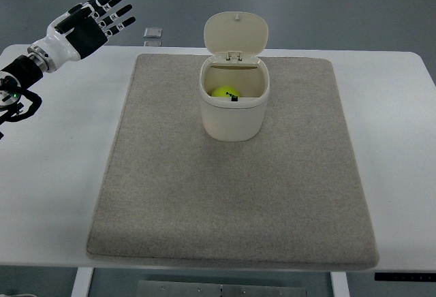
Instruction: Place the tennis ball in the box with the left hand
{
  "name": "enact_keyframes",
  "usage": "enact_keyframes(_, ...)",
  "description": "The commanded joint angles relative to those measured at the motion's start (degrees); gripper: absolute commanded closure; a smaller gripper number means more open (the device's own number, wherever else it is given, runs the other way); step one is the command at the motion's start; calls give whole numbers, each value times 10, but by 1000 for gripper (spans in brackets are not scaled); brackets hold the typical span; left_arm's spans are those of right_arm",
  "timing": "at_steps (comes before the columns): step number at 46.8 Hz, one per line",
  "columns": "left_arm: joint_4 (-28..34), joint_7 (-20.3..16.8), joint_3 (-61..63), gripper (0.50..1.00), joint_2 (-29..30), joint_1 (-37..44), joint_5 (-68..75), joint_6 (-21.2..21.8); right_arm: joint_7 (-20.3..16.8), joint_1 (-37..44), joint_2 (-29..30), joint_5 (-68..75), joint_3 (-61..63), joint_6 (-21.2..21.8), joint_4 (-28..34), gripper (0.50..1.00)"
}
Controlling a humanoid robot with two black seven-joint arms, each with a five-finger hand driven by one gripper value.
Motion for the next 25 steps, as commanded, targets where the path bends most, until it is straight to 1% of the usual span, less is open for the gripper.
enact_keyframes(1, 0, 0, 0, 508, 0, 1, 0, 0, 0, 0, 0, 0, 0, -3, 0, 599)
enact_keyframes(25, -2, 0, 1, 508, 1, 2, 0, -1, -3, -3, 0, 8, -1, -5, 1, 599)
